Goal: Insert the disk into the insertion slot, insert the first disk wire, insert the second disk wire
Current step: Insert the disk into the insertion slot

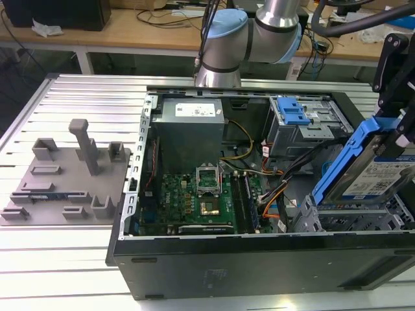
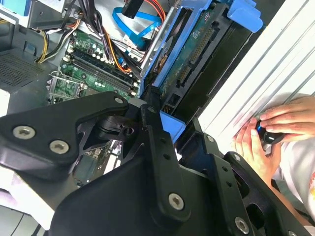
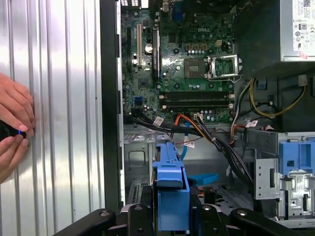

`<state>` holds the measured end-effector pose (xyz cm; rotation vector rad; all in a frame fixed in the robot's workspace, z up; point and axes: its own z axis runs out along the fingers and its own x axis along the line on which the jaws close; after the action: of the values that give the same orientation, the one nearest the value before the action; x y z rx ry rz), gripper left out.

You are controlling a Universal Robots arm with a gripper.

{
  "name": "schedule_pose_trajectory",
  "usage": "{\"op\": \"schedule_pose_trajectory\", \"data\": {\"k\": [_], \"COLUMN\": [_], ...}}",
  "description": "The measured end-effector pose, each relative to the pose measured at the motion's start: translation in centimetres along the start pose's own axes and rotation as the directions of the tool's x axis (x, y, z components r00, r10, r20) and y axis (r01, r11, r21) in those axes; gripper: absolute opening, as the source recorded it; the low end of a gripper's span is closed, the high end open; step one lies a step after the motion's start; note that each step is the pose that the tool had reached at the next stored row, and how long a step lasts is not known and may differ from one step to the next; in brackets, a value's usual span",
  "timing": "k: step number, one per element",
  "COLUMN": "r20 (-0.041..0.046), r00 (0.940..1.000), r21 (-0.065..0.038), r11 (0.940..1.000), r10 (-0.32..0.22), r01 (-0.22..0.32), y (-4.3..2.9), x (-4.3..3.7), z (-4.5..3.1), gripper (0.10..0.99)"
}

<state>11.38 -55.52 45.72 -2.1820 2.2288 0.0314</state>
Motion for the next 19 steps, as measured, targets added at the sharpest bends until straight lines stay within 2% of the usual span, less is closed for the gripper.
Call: {"op": "schedule_pose_trajectory", "data": {"k": [6,17,19], "r20": [0.0000,0.0000,-0.0001], "r00": [1.0000,1.0000,1.0000], "r21": [-0.001,-0.006,-0.006], "r11": [1.0000,1.0000,1.0000], "r10": [0.000,0.000,0.000], "r01": [0.000,0.000,0.000], "y": [0.00,-0.01,-0.02], "x": [0.04,0.20,0.28], "z": [0.57,2.35,2.89], "gripper": [0.365,0.365,0.365]}}
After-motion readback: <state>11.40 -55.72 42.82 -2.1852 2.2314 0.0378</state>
